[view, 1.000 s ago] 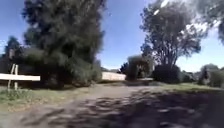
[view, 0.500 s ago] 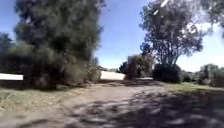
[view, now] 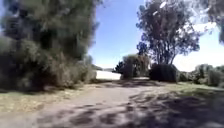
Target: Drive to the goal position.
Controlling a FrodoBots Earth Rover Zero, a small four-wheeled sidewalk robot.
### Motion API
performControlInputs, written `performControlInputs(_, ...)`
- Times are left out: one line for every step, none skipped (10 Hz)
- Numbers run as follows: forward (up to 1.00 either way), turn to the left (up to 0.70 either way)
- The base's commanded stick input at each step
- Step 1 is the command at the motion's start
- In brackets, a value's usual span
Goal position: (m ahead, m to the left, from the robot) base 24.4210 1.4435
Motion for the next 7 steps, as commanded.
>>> performControlInputs(0.12,0.00)
performControlInputs(0.00,-0.90)
performControlInputs(0.00,-0.66)
performControlInputs(0.00,-0.42)
performControlInputs(0.00,-0.06)
performControlInputs(0.00,-0.21)
performControlInputs(0.00,-0.36)
